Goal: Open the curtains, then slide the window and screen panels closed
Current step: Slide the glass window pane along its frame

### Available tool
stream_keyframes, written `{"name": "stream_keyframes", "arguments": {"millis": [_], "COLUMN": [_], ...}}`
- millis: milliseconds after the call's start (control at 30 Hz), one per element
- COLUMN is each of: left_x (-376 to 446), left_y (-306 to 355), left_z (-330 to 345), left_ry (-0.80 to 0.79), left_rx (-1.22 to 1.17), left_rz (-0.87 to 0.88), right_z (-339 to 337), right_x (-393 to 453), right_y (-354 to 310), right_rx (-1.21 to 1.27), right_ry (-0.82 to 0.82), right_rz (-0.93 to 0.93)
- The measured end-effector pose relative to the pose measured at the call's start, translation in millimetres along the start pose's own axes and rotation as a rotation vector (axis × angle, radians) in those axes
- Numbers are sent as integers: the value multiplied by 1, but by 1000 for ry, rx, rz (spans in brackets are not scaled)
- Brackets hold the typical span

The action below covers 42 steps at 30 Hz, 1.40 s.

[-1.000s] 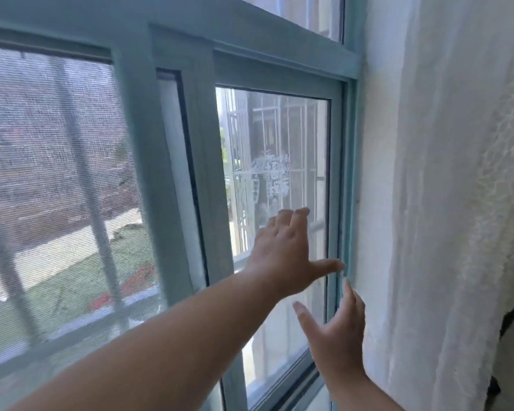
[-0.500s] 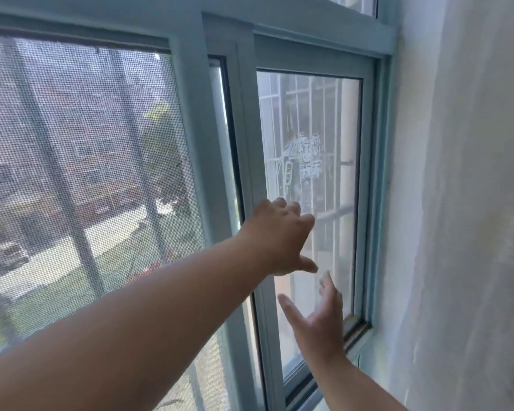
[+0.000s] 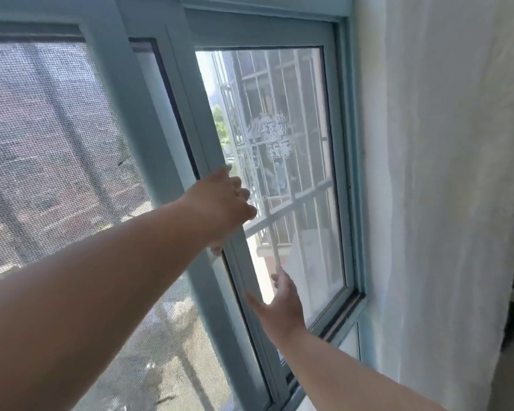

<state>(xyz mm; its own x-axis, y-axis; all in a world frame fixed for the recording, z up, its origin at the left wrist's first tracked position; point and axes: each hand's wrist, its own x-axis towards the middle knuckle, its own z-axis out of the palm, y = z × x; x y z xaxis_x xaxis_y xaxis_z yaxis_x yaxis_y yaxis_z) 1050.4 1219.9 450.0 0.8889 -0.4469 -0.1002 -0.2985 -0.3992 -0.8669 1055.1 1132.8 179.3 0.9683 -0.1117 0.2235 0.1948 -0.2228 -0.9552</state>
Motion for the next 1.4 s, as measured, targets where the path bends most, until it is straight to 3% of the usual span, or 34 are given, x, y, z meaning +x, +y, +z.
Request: {"name": "stream_keyframes", "arguments": {"millis": [167, 333, 933, 1400], "left_x": [7, 27, 60, 109], "left_y": [7, 13, 12, 16], "left_z": [8, 15, 17, 13], "left_ry": [-75, -113, 18, -12], "left_rx": [-2, -13, -96, -176], "left_rz": [-24, -47, -62, -97], "right_z": [15, 30, 15, -3], "right_x": [10, 14, 41, 69], "right_y": [4, 9, 29, 46], "right_rx": [55, -48, -58, -130], "right_ry": [-36, -41, -5, 39], "right_rz": [38, 68, 73, 19]}}
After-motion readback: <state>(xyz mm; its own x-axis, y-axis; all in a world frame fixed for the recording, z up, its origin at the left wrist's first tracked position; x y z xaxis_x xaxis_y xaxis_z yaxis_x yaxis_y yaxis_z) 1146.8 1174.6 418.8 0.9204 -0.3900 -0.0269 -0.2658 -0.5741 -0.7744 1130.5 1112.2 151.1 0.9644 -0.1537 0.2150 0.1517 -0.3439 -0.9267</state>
